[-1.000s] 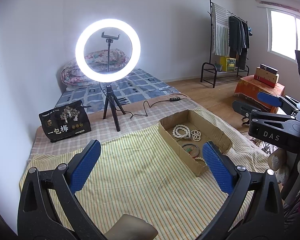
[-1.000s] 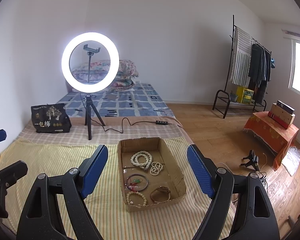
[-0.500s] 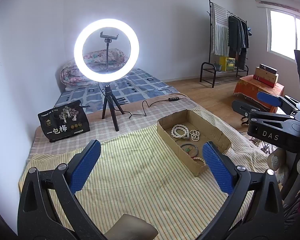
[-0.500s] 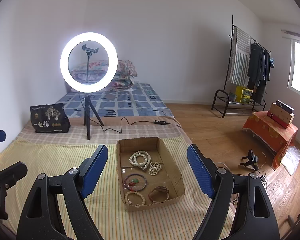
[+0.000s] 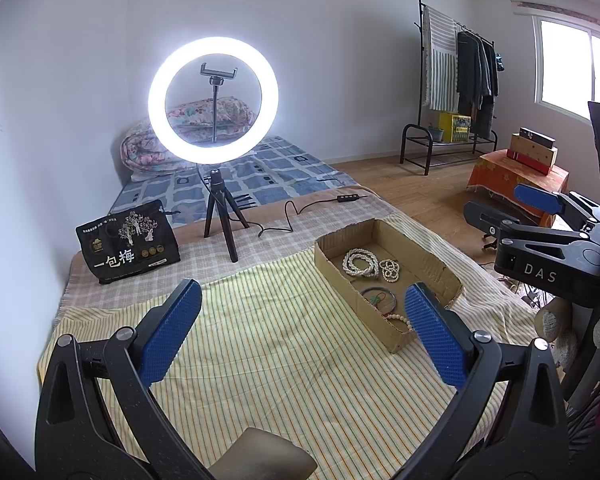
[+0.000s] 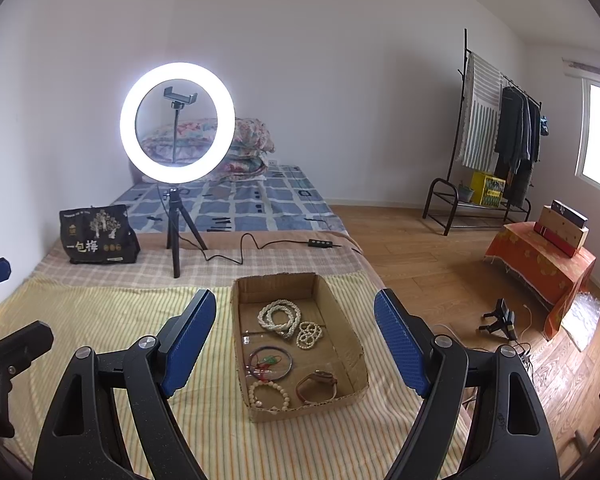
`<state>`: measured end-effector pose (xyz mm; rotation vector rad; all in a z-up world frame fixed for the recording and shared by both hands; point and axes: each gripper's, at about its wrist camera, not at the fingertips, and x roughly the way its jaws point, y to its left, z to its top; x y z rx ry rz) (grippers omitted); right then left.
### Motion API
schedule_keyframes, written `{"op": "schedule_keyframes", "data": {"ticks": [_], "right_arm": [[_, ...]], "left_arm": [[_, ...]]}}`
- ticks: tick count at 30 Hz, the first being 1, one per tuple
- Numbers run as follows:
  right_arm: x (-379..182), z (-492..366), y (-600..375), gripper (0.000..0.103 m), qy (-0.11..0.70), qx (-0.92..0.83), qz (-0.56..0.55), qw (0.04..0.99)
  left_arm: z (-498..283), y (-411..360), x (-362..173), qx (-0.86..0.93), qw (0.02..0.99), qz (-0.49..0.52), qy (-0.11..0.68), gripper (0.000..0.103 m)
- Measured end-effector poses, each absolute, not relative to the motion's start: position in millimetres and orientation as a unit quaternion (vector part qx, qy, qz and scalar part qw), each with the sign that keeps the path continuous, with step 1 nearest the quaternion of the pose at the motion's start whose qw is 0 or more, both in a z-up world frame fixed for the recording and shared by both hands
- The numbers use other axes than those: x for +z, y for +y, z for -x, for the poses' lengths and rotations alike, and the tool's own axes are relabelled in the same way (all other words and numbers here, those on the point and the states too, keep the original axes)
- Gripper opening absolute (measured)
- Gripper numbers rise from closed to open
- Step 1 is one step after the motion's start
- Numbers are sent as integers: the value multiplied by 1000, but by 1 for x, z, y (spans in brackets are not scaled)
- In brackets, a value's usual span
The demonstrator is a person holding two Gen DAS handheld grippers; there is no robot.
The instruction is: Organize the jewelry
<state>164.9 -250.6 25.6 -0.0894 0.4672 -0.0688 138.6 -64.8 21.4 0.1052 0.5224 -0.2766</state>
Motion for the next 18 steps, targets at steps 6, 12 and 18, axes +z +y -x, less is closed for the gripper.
{"op": "schedule_keyframes", "data": {"ticks": [6, 12, 18], "right_arm": [[26, -165, -250, 81, 232, -34, 44, 971], [25, -165, -251, 81, 232, -34, 44, 971], [22, -163, -251, 81, 235, -33, 45, 970]], "left_arm": [[-139, -65, 22, -134, 955, -54, 257, 103], [-139, -66, 21, -134, 955, -54, 259, 103], [-136, -67, 18, -129, 956, -56, 256, 103]]}}
